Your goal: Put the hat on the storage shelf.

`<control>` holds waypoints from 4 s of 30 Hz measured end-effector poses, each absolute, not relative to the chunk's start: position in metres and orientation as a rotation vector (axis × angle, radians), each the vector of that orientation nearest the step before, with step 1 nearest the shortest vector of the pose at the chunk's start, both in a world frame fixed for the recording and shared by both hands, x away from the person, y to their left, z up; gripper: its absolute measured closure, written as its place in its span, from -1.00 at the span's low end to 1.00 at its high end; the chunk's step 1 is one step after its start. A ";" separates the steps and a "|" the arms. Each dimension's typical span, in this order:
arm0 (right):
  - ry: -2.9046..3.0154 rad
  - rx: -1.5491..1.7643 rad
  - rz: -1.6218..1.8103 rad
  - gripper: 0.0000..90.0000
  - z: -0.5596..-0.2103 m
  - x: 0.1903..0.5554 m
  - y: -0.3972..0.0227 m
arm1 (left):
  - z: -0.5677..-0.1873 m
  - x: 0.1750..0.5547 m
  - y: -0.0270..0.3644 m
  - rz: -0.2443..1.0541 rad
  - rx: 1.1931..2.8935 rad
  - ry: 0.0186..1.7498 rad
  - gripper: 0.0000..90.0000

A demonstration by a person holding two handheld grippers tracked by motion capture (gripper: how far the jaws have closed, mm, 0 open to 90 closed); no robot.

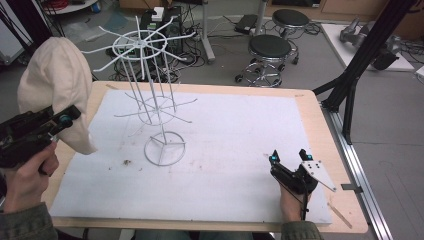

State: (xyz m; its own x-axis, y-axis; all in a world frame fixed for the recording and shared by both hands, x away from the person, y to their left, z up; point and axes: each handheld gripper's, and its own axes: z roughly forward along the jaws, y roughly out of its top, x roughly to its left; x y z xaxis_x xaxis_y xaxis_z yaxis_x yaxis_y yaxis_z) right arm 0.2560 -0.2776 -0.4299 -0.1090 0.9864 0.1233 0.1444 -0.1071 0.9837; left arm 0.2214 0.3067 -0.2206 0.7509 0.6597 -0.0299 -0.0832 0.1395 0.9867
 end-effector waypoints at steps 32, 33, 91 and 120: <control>1.336 1.350 1.326 -0.84 -0.430 0.256 -0.279 | -0.176 0.269 0.297 0.471 1.357 0.489 0.66; 1.337 1.350 1.325 -0.84 -0.430 0.256 -0.279 | -0.177 0.270 0.296 0.472 1.362 0.488 0.66; 1.354 1.353 1.319 -0.84 -0.431 0.257 -0.278 | -0.223 0.266 0.302 0.533 1.275 0.603 -0.28; 1.360 1.328 1.308 -0.84 -0.430 0.256 -0.277 | -0.281 0.234 0.333 0.673 1.218 0.674 -0.32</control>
State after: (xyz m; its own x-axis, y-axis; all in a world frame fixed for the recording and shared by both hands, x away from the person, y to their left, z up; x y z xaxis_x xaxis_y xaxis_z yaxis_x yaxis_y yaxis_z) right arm 0.2559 -0.2766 -0.4304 -0.1178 0.9871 0.1082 0.1469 -0.0905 0.9850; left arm 0.2336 0.3330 -0.2811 0.6301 0.7699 -0.1013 -0.1004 0.2102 0.9725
